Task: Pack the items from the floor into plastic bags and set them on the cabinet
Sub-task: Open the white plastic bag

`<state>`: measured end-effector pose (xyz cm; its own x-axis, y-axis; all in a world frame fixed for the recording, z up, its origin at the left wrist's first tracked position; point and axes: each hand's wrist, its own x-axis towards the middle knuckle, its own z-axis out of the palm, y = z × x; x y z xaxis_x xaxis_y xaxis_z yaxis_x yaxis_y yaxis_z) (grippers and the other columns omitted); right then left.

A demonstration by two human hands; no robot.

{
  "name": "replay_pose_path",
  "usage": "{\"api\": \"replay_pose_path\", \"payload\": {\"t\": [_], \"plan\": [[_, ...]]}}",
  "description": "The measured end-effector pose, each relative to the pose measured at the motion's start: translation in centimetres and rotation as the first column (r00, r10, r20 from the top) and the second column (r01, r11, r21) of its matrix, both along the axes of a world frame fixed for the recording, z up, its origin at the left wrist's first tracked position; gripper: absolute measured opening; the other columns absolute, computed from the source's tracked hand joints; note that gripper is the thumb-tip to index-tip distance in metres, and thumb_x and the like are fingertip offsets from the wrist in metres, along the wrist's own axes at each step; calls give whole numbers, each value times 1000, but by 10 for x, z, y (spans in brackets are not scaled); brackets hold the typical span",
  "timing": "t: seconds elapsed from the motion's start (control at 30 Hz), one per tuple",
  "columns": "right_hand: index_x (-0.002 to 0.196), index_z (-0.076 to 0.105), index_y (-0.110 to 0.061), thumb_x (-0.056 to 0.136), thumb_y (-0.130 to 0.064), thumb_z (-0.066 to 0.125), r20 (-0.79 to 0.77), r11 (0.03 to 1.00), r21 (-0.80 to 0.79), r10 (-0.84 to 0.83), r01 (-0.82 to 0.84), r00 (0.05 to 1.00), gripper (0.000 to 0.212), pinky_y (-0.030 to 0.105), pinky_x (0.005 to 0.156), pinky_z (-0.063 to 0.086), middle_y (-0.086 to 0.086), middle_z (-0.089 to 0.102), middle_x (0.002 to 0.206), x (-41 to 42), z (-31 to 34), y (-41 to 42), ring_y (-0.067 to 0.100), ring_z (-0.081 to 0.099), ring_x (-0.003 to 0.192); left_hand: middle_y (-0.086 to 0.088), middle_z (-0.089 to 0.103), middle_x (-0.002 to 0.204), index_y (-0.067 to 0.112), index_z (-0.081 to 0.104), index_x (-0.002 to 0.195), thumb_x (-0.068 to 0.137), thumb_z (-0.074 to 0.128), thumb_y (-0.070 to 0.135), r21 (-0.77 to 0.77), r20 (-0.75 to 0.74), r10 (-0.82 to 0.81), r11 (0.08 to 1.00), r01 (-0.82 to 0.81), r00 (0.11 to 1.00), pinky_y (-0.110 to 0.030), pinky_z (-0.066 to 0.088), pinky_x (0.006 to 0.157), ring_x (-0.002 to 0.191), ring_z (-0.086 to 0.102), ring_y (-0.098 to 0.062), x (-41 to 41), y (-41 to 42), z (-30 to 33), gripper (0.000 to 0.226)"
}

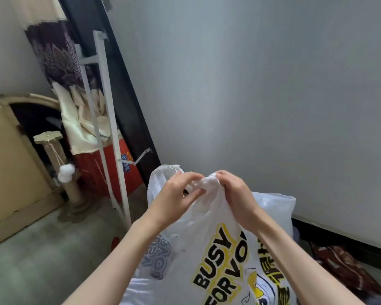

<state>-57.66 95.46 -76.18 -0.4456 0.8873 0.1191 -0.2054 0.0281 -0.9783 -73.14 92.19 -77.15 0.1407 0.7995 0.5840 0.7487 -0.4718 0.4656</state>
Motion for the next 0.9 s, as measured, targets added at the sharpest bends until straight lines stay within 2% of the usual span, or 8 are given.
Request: {"api": "replay_pose_path", "payload": {"t": [0.1, 0.2, 0.3, 0.4, 0.53, 0.67, 0.8, 0.9], "plan": [[72, 54, -17, 88, -21, 56, 162, 990, 144, -22, -2, 987, 16, 13, 60, 40, -12, 55, 67, 4, -4, 3, 1, 51, 63, 9, 63, 82, 6, 67, 94, 85, 58, 17, -54, 131, 20, 998, -13, 991, -13, 44, 72, 81, 59, 0, 7, 3, -2, 17], [90, 57, -18, 83, -11, 61, 345, 962, 269, -143, 49, 928, 12, 13, 68, 43, -3, 59, 89, 11, -15, 8, 8, 55, 80, 4, 66, 77, 12, 67, 89, 89, 52, 18, -150, 197, 92, 987, -63, 976, -19, 46, 68, 74, 59, -7, 5, -3, -3, 17], [86, 65, -20, 81, -16, 65, 474, 852, 486, -444, 194, 761, 6, 19, 70, 37, 1, 58, 94, 19, -20, 14, 13, 55, 84, 2, 58, 65, 11, 63, 86, 95, 46, 16, -236, 243, 142, 968, -84, 960, -13, 38, 57, 58, 50, -3, 1, -13, -8, 20], [84, 71, -10, 84, -18, 62, 510, 803, 546, -543, 237, 667, 12, 23, 65, 30, 7, 66, 85, 22, -19, 14, 18, 57, 80, -5, 54, 66, 9, 59, 84, 96, 44, 19, -272, 317, 146, 961, -58, 937, -19, 39, 58, 55, 45, -2, 2, -22, -4, 21], [81, 69, -11, 89, -11, 53, 458, 889, 383, -419, 251, 784, 18, 28, 69, 38, 6, 65, 78, 14, -20, 7, 17, 56, 78, 12, 58, 77, 19, 55, 90, 83, 57, 42, -270, 249, 179, 957, -110, 952, -11, 41, 64, 70, 53, 4, 2, -29, 5, 23], [74, 65, -15, 92, -7, 44, 296, 965, 163, -245, 204, 923, 29, 26, 62, 41, 5, 62, 75, 13, -17, -1, 12, 52, 69, 11, 64, 87, 17, 64, 89, 85, 59, 35, -284, 192, 241, 942, -181, 951, -13, 41, 73, 84, 57, 0, -10, -31, 9, 18], [68, 56, -15, 91, -7, 45, 264, 968, 200, -199, 148, 944, 27, 24, 57, 34, -1, 51, 65, 11, -9, -9, 6, 44, 58, 5, 61, 92, 18, 67, 90, 89, 56, 31, -408, 99, 300, 882, -237, 949, -28, 43, 81, 96, 57, -14, -20, -31, 8, 18], [86, 56, -21, 87, -27, 59, 424, 941, 338, -153, 0, 893, 7, 25, 63, 38, 0, 59, 77, 7, -11, -16, 11, 51, 67, 11, 61, 89, 26, 67, 85, 89, 57, 29, -366, 61, 403, 860, -355, 913, -46, 40, 95, 99, 57, -16, -25, -30, 1, 11]]}}
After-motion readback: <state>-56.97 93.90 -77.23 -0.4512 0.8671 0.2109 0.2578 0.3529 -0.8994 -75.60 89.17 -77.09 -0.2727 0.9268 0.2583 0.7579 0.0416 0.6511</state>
